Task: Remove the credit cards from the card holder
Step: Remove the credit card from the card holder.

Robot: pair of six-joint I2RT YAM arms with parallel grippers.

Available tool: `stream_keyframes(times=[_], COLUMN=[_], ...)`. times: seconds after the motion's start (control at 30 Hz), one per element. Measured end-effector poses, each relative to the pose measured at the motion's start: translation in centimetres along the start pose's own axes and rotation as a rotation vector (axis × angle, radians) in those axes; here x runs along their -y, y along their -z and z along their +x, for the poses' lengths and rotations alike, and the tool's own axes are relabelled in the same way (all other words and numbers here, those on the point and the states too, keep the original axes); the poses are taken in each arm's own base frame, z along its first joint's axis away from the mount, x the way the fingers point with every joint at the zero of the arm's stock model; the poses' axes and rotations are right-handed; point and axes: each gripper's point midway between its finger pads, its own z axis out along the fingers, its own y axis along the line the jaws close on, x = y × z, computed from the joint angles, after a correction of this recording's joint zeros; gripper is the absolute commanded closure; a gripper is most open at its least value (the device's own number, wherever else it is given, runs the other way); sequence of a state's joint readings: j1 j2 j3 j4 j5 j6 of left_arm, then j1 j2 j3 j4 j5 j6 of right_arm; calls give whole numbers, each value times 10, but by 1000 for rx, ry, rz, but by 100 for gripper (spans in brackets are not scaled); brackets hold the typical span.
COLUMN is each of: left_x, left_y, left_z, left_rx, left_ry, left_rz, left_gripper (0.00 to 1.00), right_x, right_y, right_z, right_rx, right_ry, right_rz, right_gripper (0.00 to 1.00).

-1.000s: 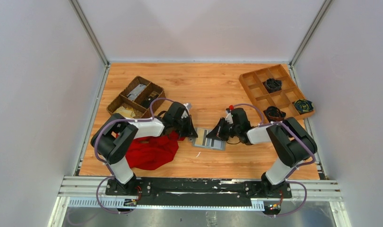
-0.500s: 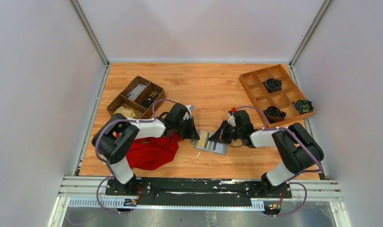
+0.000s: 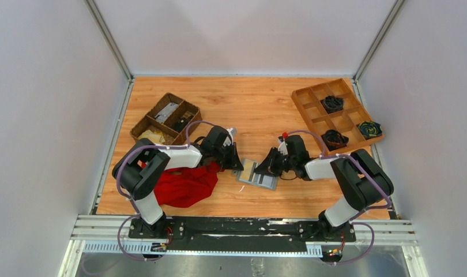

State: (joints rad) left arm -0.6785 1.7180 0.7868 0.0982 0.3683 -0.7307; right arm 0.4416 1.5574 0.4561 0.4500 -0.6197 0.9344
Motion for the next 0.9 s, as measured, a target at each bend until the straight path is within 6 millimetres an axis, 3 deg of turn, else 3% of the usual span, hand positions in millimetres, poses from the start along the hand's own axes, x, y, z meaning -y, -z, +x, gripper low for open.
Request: stream_keyframes(times=[0.13, 0.23, 0.7, 0.9], left_x=[0, 0, 0, 0], left_y=[0, 0, -1, -1], left_z=[0, 1, 1, 1], left_rx=[-2, -4, -5, -5], left_ry=[-1, -1, -1, -1], left_rz=[2, 5, 7, 7], left_gripper=[100, 100, 100, 100], right_x=[1, 2, -3, 4], right_y=[-1, -1, 9, 12], right_z=[1, 1, 2, 5], right_rx=[-6, -8, 12, 16], right_ry=[-11, -18, -16, -30], right_rz=[-6, -10, 0, 27], right_gripper=[87, 99, 100, 100])
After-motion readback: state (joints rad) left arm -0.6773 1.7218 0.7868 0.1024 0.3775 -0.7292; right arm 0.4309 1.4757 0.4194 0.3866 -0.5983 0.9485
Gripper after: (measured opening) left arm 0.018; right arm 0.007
